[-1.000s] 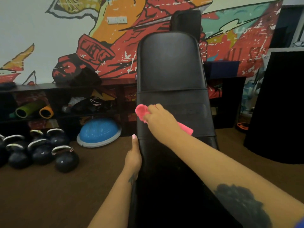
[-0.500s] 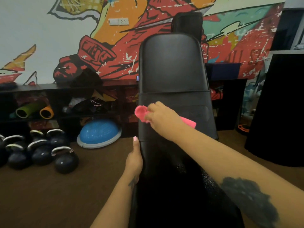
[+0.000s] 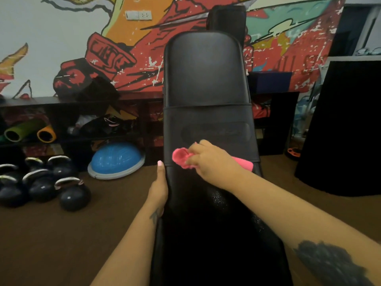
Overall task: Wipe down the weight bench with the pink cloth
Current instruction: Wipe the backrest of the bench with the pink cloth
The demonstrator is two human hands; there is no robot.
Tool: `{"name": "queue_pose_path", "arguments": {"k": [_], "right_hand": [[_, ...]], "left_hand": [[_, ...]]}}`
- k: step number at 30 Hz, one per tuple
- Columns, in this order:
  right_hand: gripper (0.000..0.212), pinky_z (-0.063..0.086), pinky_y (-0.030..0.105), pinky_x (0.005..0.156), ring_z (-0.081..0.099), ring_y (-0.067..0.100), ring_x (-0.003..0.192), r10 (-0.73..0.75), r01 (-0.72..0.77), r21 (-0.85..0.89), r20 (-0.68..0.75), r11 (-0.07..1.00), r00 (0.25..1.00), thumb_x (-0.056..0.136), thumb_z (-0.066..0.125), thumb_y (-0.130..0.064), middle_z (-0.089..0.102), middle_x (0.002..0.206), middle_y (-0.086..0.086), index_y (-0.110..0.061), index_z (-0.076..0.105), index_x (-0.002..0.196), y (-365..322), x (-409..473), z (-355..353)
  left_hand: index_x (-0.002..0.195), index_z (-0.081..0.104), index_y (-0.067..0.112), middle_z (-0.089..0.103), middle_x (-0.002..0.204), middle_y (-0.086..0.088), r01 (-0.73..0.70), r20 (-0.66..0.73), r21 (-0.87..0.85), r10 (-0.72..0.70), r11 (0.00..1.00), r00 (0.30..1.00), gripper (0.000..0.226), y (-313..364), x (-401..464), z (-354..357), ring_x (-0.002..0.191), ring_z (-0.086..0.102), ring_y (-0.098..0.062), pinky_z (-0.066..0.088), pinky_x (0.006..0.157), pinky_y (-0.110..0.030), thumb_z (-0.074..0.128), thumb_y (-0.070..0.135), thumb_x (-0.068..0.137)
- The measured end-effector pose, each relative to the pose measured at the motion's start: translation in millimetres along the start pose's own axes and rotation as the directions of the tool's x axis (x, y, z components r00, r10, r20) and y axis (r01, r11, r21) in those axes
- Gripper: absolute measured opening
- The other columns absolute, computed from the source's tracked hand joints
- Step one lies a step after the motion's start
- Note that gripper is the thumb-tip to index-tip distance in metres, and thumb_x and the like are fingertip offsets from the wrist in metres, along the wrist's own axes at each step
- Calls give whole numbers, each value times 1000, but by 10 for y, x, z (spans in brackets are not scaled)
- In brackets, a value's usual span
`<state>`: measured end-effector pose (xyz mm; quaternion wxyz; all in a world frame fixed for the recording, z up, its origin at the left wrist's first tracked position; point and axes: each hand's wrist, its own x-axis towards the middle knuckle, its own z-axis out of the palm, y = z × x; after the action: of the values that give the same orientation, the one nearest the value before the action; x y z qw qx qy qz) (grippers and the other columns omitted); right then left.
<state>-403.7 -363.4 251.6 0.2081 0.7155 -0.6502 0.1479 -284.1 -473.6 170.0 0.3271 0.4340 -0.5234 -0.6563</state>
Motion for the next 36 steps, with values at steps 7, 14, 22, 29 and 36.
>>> {"name": "queue_pose_path", "arguments": {"k": [7, 14, 22, 29, 36], "right_hand": [[21, 47, 39, 73, 47, 32, 93, 237, -244, -76, -89, 967, 968, 81, 58, -4, 58, 100, 13, -8, 71, 96, 129, 62, -80], [28, 49, 36, 66, 50, 25, 88, -67, 72, -30, 153, 997, 986, 75, 65, -5, 60, 98, 3, -20, 73, 97, -130, -325, 27], [25, 52, 34, 52, 54, 30, 68, 37, -39, -21, -106, 999, 994, 55, 77, 1, 60, 77, 8, -10, 73, 77, -290, -128, 298], [21, 50, 32, 52, 55, 27, 69, -80, 81, -70, 20, 994, 997, 53, 78, -2, 59, 76, 4, -14, 70, 68, -262, -317, 216], [22, 42, 38, 73, 48, 30, 99, 2, 3, -98, 49, 995, 999, 83, 57, -8, 56, 108, 11, -6, 67, 103, -560, -1, 262]], "left_hand": [[128, 57, 13, 64, 121, -15, 203, 74, -3, -202, 979, 977, 78, -327, -11, -265, 110, 60, -32, 41, 104, -47, 45, 73, 80], [111, 62, 13, 67, 103, -15, 256, 62, -22, -254, 967, 965, 62, -544, -185, -374, 95, 64, -31, 49, 91, -42, 41, 66, 88], [100, 65, 19, 66, 111, -12, 199, 24, -26, -198, 980, 980, 54, -598, -199, -321, 99, 63, -28, 45, 100, -43, 37, 65, 89], [109, 64, 17, 67, 106, -12, 216, 19, 2, -216, 976, 976, 66, -597, -196, -322, 101, 63, -32, 44, 101, -47, 33, 71, 86], [125, 59, 12, 63, 121, -13, 191, -51, 5, -190, 982, 980, 68, -566, -233, -282, 111, 58, -31, 41, 103, -43, 35, 65, 90]]}}
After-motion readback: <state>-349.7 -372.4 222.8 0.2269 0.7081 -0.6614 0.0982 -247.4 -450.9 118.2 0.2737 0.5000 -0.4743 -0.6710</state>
